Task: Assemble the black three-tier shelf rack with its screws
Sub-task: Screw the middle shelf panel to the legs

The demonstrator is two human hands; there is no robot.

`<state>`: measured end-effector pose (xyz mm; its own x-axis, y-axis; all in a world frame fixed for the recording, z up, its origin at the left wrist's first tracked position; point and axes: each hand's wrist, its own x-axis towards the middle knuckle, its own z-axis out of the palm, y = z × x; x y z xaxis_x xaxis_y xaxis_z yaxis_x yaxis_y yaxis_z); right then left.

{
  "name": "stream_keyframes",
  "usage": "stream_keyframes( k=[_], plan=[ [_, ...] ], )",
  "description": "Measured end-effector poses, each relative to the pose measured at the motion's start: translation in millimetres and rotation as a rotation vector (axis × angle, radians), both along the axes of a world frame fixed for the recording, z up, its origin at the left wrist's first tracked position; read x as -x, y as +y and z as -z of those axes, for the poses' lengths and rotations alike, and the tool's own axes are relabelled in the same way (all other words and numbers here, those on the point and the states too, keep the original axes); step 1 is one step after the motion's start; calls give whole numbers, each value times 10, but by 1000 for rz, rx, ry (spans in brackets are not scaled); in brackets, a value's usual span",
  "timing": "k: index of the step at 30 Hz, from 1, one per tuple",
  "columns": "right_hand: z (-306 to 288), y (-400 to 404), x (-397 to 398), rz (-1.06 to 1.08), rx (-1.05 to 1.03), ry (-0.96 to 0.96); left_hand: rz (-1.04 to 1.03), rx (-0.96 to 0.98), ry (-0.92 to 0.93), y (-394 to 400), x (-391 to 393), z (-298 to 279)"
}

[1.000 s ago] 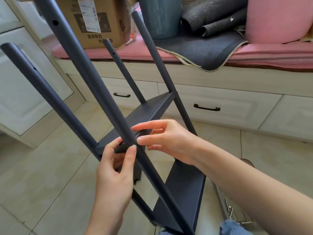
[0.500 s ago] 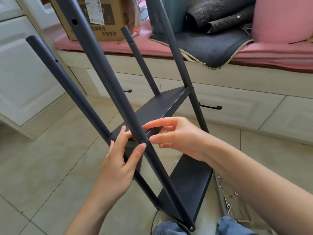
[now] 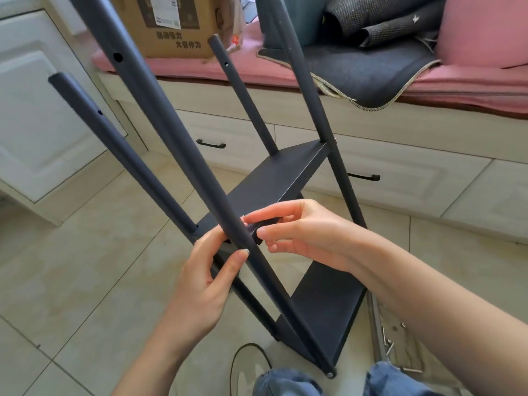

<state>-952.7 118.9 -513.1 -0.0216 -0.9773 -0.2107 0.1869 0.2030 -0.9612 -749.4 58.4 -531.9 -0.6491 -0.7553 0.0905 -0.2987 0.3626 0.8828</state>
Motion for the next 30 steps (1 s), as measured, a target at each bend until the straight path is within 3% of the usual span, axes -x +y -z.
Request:
stream_keyframes(
  k=[8,15,24,30],
  plan=[
    [235,-132,-136,-21,-89,85,-190,-202,148,117,22,452],
    [538,-302,-291,-40,-197,14,-359,-431,277,192,32,842],
    [892,-322,-447,-70,-297,88,-557,-655,249,326,6,1264],
    [1041,-266,-455,-51,-373,103,-574,-722,250,396,-20,1431]
  ],
)
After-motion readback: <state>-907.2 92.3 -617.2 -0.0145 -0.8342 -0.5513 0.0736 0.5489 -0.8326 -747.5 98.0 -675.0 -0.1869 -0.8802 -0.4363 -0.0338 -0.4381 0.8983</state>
